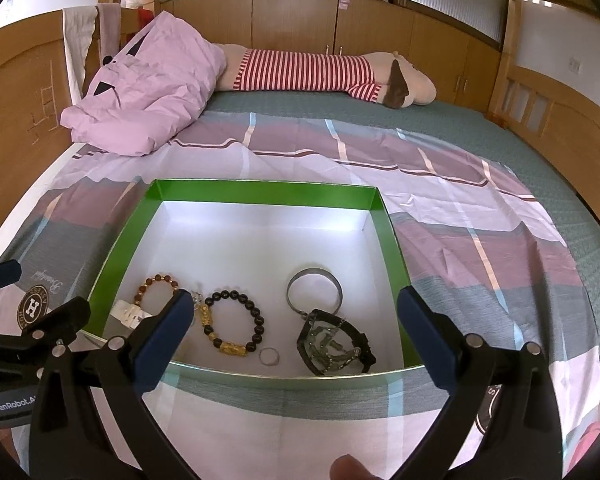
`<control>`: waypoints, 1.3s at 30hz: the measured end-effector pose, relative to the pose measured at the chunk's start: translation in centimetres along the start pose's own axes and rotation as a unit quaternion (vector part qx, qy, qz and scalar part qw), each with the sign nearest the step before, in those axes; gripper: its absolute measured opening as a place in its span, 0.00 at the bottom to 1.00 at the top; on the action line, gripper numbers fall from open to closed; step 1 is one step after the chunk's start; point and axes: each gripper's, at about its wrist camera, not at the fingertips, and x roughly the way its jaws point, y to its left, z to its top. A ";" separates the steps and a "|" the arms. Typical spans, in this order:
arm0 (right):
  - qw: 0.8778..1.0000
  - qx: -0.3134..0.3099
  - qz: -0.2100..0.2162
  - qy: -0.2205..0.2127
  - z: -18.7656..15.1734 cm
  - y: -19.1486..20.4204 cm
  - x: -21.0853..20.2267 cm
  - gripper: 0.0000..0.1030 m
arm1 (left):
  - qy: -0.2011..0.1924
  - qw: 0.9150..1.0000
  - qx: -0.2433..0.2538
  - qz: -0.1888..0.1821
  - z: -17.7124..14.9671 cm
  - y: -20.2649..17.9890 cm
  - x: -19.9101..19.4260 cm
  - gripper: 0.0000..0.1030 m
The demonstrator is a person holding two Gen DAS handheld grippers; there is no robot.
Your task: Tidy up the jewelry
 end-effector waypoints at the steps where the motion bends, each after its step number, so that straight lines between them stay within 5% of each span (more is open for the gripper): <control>1: 1.000 0.000 0.000 0.001 -0.1 0.0 0.1 0.99 | 0.001 1.000 0.000 -0.001 0.0 0.0 0.1 0.98; 17: 1.000 0.010 0.026 0.002 -1.2 -2.2 1.1 0.99 | 0.000 1.000 0.005 -0.022 -0.4 -2.1 0.9 0.98; 31: 0.997 -0.066 0.029 -0.018 -0.4 -3.4 0.2 0.99 | -0.034 0.999 -0.001 -0.014 -0.3 -3.3 -0.7 0.98; 39: 0.996 -0.033 0.078 -0.004 -0.7 -4.9 -0.2 0.99 | -0.040 0.999 0.006 0.007 -0.2 -4.2 -0.6 0.98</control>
